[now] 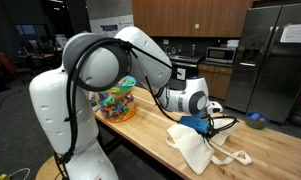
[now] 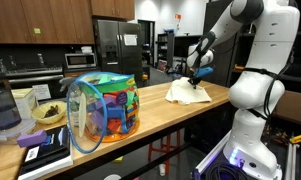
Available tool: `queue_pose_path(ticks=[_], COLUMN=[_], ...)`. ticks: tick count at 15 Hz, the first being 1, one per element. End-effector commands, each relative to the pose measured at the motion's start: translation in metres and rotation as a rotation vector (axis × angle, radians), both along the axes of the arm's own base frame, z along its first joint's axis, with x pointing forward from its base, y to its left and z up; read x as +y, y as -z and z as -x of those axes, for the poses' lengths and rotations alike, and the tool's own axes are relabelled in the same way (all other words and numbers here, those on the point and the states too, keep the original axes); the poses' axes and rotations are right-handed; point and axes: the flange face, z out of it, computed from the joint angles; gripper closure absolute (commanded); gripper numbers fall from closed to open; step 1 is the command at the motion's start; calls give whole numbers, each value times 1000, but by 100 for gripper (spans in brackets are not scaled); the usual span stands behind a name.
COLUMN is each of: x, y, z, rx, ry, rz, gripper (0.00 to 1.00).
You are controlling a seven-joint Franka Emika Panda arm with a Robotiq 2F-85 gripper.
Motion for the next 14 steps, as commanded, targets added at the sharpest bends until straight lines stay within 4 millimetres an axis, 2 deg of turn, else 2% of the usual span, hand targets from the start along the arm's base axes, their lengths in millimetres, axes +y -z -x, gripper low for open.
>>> queue_pose_path(ticks=[1, 8, 14], x=[5, 31, 79], y=[-2, -26, -39], z=[-24, -100, -160], rx=[-68, -291, -434], ry=[-17, -167, -303], rz=[81, 209, 217], gripper=[99, 99, 99])
